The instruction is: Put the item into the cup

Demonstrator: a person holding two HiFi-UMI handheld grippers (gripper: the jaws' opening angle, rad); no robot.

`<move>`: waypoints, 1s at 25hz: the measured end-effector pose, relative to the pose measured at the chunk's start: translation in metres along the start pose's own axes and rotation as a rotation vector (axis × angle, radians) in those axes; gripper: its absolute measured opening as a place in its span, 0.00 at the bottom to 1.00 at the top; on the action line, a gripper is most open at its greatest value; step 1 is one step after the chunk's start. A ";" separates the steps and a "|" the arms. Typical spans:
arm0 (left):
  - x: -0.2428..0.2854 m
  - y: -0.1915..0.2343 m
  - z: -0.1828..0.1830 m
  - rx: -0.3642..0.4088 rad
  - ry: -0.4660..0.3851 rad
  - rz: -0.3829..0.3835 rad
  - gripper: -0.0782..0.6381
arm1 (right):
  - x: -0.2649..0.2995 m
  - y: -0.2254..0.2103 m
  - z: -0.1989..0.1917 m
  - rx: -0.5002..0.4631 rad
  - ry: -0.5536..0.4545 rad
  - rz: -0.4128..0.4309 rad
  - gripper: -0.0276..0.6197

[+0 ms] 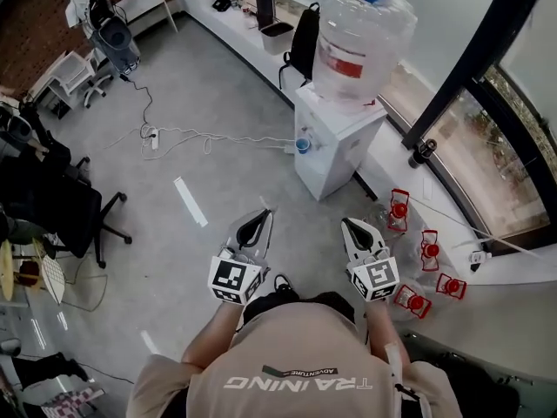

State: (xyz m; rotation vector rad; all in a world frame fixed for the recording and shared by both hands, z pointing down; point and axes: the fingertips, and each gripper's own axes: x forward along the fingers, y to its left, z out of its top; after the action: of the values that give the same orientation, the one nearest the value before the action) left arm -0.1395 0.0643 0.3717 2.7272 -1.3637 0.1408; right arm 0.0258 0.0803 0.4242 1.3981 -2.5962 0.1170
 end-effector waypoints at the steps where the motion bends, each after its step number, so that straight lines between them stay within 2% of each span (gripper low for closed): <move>1: 0.002 0.005 -0.002 0.005 0.005 -0.011 0.12 | 0.004 -0.002 -0.002 0.004 0.003 -0.017 0.06; 5: 0.017 0.028 -0.010 -0.003 0.027 -0.041 0.12 | 0.020 -0.013 -0.011 0.049 0.018 -0.070 0.06; 9: 0.040 0.045 -0.025 -0.053 0.062 -0.053 0.12 | 0.036 -0.027 -0.024 0.076 0.055 -0.084 0.06; 12: 0.069 0.055 -0.033 -0.053 0.086 -0.057 0.12 | 0.054 -0.043 -0.029 0.089 0.059 -0.081 0.06; 15: 0.101 0.059 -0.035 -0.042 0.104 -0.063 0.12 | 0.073 -0.064 -0.032 0.075 0.048 -0.066 0.06; 19: 0.143 0.068 -0.031 -0.008 0.134 -0.075 0.12 | 0.108 -0.093 -0.019 0.047 -0.058 -0.028 0.06; 25: 0.201 0.076 -0.024 0.020 0.164 -0.068 0.12 | 0.163 -0.130 -0.011 -0.025 -0.046 0.071 0.06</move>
State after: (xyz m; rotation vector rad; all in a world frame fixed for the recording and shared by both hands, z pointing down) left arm -0.0812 -0.1370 0.4224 2.7047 -1.2309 0.3652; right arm 0.0483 -0.1238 0.4657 1.3166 -2.6760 0.0625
